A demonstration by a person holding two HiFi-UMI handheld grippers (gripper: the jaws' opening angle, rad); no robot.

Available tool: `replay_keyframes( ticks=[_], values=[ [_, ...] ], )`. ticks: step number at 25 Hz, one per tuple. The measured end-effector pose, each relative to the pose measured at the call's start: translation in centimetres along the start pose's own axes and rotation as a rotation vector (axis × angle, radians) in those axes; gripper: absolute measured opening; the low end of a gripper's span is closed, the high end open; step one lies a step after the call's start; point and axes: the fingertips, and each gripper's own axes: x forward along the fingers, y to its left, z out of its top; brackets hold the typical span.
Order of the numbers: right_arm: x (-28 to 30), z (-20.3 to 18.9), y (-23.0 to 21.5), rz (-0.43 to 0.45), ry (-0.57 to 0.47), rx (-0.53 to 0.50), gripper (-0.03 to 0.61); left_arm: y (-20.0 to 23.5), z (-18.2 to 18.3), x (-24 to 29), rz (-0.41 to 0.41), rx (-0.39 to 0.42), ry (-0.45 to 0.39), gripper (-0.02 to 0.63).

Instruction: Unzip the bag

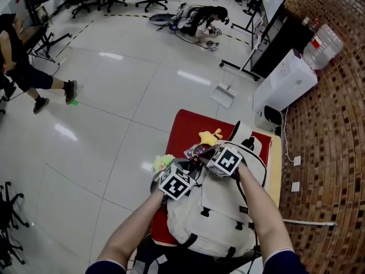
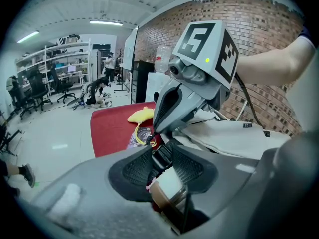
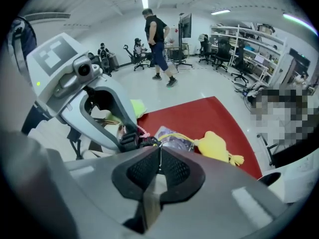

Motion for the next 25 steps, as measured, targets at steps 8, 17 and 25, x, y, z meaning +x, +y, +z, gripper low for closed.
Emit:
replay_keyframes(
  ticks=[8, 17, 25],
  values=[
    [-2.0, -0.2, -3.9, -0.132, -0.099, 0.146, 0.017, 0.1, 0.0, 0.0, 0.014, 0.003, 0.003, 0.133],
    [-5.2, -1.5, -8.6, -0.268, -0.235, 0.31, 0.017, 0.0, -0.4, -0.1, 0.04, 0.016, 0.019, 0.133],
    [-9.1, -4.9, -13.0, -0.341, -0.347, 0.51, 0.017, -0.2, -0.5, -0.2, 0.064, 0.042, 0.037, 0.133]
  ],
)
